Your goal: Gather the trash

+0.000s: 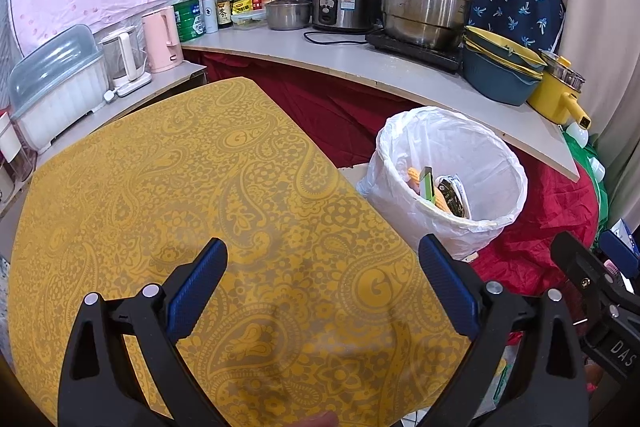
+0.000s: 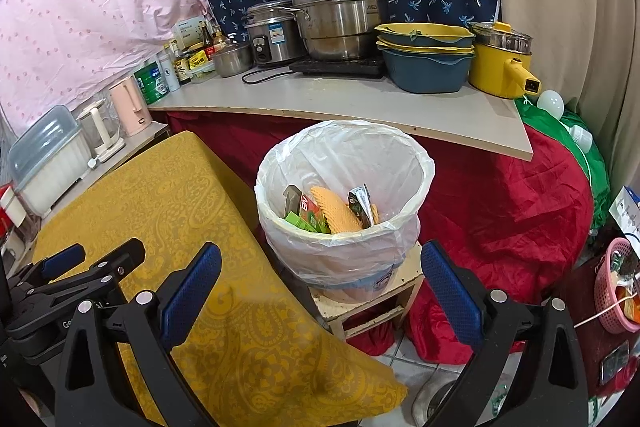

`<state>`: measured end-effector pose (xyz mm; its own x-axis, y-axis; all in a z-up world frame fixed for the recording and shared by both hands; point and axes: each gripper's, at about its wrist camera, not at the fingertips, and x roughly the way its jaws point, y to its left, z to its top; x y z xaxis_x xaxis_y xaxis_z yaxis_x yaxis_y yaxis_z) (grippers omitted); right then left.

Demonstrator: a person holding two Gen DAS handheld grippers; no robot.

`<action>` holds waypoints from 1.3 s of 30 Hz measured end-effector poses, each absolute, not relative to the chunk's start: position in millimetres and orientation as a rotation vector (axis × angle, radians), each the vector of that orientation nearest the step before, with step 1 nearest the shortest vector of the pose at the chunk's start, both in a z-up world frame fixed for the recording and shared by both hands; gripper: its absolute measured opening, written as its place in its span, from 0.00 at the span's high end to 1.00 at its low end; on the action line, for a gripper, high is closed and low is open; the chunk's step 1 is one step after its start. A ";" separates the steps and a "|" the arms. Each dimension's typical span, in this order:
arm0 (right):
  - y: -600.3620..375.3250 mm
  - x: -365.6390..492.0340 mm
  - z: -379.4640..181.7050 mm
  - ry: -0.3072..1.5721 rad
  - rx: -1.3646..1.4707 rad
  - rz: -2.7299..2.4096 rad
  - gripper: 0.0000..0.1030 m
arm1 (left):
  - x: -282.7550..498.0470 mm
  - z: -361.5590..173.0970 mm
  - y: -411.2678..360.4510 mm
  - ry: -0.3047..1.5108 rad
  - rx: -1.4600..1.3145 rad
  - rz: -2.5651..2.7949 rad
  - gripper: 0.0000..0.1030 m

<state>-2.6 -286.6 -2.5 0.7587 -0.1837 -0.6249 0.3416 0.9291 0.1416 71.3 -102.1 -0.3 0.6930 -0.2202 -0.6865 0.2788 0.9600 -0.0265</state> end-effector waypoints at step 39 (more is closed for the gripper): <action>-285.6 -3.3 -15.5 0.666 0.257 -0.285 0.06 | 65.2 -4.5 -109.7 0.772 0.104 -0.299 0.11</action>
